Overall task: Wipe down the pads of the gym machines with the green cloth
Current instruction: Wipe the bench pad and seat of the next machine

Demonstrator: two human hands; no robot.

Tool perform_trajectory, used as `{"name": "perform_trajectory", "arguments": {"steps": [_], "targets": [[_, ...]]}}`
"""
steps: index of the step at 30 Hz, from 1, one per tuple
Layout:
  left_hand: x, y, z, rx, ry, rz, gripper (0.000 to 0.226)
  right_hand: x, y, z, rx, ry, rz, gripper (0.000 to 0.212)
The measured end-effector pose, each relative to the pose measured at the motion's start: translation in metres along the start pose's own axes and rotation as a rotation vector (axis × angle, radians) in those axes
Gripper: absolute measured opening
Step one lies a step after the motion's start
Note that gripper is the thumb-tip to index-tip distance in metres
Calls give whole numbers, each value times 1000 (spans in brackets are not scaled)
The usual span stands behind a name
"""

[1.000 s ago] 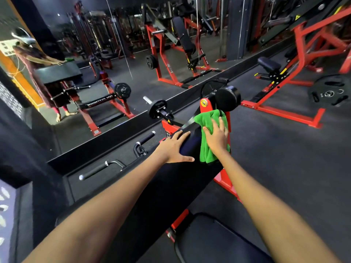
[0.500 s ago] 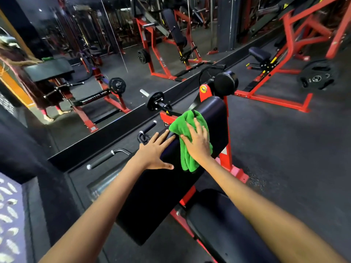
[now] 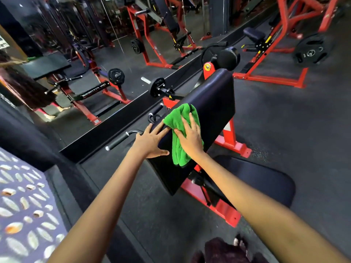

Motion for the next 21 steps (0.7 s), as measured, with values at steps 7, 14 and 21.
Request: {"name": "perform_trajectory", "arguments": {"steps": [7, 14, 21], "targets": [[-37, 47, -23, -62, 173, 450, 100, -41, 68, -28, 109, -86, 164, 58], [-70, 73, -23, -100, 115, 487, 117, -77, 111, 11, -81, -271, 226, 64], [-71, 72, -22, -77, 86, 497, 115, -79, 106, -33, 13, -287, 329, 55]]}}
Point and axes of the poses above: each hand's wrist, its own y-axis away from the middle knuckle, its own x-axis out of the back of the hand, z = x × y, the point moved 2 cm from there along -y, towards the middle knuckle, and after that the axes turned 5 degrees about x, right-handed, at the moved point
